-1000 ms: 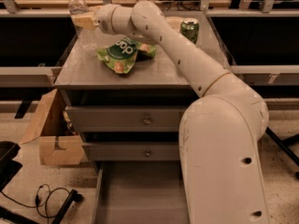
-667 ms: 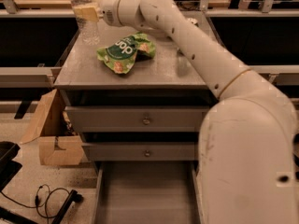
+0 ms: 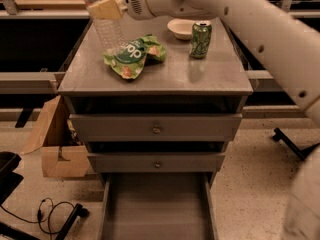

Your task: Place water bottle into bottom drawer

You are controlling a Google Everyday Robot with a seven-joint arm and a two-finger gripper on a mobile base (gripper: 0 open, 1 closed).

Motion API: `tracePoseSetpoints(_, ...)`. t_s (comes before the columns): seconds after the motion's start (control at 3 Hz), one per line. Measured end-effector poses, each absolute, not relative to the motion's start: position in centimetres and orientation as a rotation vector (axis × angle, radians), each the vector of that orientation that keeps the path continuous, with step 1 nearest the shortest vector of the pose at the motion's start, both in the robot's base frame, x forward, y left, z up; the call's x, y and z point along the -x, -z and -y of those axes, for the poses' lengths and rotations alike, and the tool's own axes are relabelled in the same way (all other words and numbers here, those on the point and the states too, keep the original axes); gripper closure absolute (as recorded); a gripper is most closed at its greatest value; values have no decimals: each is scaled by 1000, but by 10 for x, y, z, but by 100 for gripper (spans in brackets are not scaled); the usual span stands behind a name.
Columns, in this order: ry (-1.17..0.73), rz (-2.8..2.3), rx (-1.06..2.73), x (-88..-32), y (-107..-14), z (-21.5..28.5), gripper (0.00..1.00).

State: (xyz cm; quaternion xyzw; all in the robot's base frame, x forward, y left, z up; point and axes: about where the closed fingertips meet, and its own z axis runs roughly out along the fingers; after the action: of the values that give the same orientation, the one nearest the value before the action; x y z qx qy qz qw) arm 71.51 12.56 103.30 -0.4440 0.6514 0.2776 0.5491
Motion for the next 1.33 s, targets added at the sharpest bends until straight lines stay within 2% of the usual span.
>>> tracePoseSetpoints(0.67, -538, -1759, 1172, -629, -996, -63, 100)
tracePoseSetpoints(1.33, -279, -1949, 1319, -572, -905, -7, 100)
